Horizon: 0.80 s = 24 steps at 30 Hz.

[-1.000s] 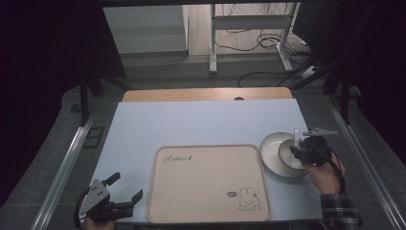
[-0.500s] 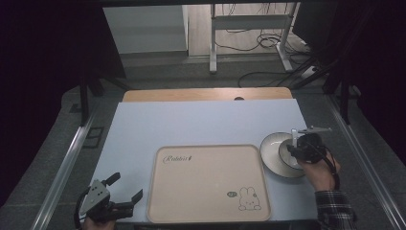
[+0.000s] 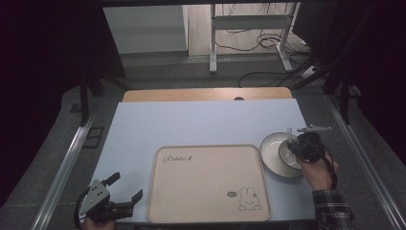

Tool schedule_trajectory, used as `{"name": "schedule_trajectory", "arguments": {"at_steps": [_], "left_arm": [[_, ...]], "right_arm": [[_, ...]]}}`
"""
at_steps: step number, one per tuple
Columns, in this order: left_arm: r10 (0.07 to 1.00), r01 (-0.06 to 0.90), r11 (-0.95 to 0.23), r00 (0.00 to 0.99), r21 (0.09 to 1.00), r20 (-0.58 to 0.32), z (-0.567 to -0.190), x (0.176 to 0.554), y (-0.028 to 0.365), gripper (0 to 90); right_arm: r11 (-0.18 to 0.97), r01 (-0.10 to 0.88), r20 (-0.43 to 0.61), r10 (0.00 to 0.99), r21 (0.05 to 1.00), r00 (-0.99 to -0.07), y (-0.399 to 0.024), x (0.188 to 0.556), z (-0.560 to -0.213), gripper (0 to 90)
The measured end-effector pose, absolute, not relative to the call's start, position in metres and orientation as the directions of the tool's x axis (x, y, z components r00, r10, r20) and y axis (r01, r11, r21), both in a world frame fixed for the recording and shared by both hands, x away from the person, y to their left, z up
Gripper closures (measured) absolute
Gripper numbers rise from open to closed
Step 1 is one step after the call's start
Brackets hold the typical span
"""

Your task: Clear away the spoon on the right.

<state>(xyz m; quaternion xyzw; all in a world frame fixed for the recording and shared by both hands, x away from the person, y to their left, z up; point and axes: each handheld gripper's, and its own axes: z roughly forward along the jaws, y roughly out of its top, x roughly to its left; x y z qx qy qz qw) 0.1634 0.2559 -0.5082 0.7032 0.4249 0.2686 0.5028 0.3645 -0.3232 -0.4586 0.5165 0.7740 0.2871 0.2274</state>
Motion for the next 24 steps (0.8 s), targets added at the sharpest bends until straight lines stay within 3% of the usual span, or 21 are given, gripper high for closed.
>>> {"name": "schedule_trajectory", "arguments": {"at_steps": [24], "left_arm": [[0.869, 0.326, -0.132, 0.493, 0.936, -0.049, -0.508, 0.163, 0.256, 1.8]], "right_arm": [[0.302, 0.637, -0.036, 0.918, 0.709, -0.396, -0.328, 0.356, -0.441, 86.3]]}}
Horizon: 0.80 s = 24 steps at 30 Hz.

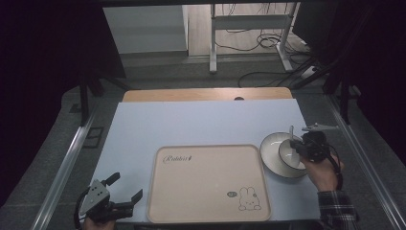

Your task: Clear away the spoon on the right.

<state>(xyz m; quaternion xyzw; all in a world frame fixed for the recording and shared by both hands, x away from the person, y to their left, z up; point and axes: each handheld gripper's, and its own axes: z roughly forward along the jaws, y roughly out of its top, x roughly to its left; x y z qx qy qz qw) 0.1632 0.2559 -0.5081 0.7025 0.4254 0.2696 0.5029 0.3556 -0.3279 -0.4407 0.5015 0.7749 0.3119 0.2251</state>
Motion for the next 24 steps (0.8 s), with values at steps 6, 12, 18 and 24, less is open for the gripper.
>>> {"name": "schedule_trajectory", "arguments": {"at_steps": [6, 12, 18, 24], "left_arm": [[0.869, 0.326, -0.132, 0.492, 0.936, -0.049, -0.508, 0.163, 0.256, 1.8], [0.869, 0.326, -0.131, 0.492, 0.936, -0.049, -0.508, 0.163, 0.256, 1.8], [0.87, 0.326, -0.132, 0.491, 0.936, -0.049, -0.508, 0.163, 0.256, 1.8], [0.87, 0.323, -0.13, 0.491, 0.937, -0.049, -0.508, 0.163, 0.256, 1.8]], "right_arm": [[0.29, 0.62, -0.029, 0.918, 0.729, -0.396, -0.33, 0.351, -0.429, 86.2], [0.285, 0.609, -0.014, 0.912, 0.74, -0.409, -0.332, 0.347, -0.419, 86.2], [0.283, 0.604, -0.001, 0.906, 0.746, -0.423, -0.333, 0.344, -0.409, 86.2], [0.278, 0.597, 0.013, 0.9, 0.752, -0.436, -0.337, 0.339, -0.4, 86.2]]}}
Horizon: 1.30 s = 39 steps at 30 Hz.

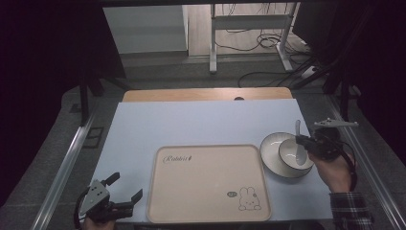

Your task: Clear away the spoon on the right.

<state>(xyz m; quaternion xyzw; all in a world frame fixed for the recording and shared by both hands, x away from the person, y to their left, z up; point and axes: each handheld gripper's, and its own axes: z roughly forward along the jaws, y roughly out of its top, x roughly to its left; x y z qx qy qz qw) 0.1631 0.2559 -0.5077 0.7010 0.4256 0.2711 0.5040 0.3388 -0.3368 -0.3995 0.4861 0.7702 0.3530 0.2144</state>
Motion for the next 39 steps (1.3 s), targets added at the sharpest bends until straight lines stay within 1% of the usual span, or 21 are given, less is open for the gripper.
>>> {"name": "schedule_trajectory", "arguments": {"at_steps": [10, 19, 22, 28, 34, 39], "left_arm": [[0.87, 0.322, -0.13, 0.491, 0.938, -0.048, -0.507, 0.163, 0.256, 1.8], [0.87, 0.319, -0.131, 0.491, 0.939, -0.046, -0.507, 0.163, 0.256, 1.8], [0.869, 0.318, -0.131, 0.492, 0.939, -0.045, -0.507, 0.163, 0.256, 1.8], [0.869, 0.317, -0.13, 0.493, 0.94, -0.046, -0.506, 0.162, 0.256, 1.8], [0.868, 0.317, -0.128, 0.494, 0.94, -0.048, -0.506, 0.162, 0.256, 1.8], [0.868, 0.316, -0.129, 0.494, 0.94, -0.047, -0.506, 0.163, 0.256, 1.8]], "right_arm": [[0.279, 0.583, 0.028, 0.887, 0.763, -0.461, -0.336, 0.33, -0.383, 86.3], [0.295, 0.551, 0.04, 0.856, 0.781, -0.515, -0.32, 0.319, -0.367, 86.3], [0.299, 0.546, 0.058, 0.838, 0.782, -0.543, -0.313, 0.315, -0.363, 86.3], [0.303, 0.551, 0.084, 0.818, 0.778, -0.569, -0.304, 0.31, -0.363, 86.2], [0.32, 0.572, 0.116, 0.794, 0.755, -0.597, -0.292, 0.308, -0.375, 86.3], [0.337, 0.583, 0.123, 0.784, 0.739, -0.609, -0.286, 0.307, -0.382, 86.3]]}}
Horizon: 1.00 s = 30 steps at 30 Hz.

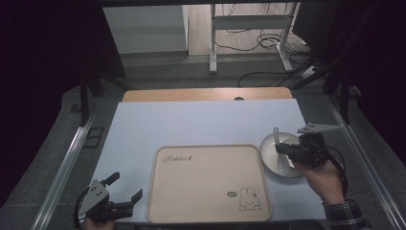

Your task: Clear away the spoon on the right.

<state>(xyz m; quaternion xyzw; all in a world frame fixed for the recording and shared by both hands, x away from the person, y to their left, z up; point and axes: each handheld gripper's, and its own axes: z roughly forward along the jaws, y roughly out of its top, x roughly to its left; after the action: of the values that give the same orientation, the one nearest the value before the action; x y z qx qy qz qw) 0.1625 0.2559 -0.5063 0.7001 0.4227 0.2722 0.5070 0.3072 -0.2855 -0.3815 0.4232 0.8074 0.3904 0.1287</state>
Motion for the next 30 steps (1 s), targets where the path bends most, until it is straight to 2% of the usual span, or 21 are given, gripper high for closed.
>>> {"name": "schedule_trajectory", "arguments": {"at_steps": [18, 30], "left_arm": [[0.866, 0.319, -0.129, 0.498, 0.939, -0.05, -0.506, 0.163, 0.256, 1.8], [0.864, 0.323, -0.132, 0.501, 0.937, -0.051, -0.507, 0.163, 0.255, 1.9]], "right_arm": [[0.418, 0.617, 0.143, 0.742, 0.667, -0.655, -0.253, 0.306, -0.409, 86.3], [0.456, 0.644, 0.168, 0.722, 0.614, -0.671, -0.236, 0.305, -0.439, 86.2]]}}
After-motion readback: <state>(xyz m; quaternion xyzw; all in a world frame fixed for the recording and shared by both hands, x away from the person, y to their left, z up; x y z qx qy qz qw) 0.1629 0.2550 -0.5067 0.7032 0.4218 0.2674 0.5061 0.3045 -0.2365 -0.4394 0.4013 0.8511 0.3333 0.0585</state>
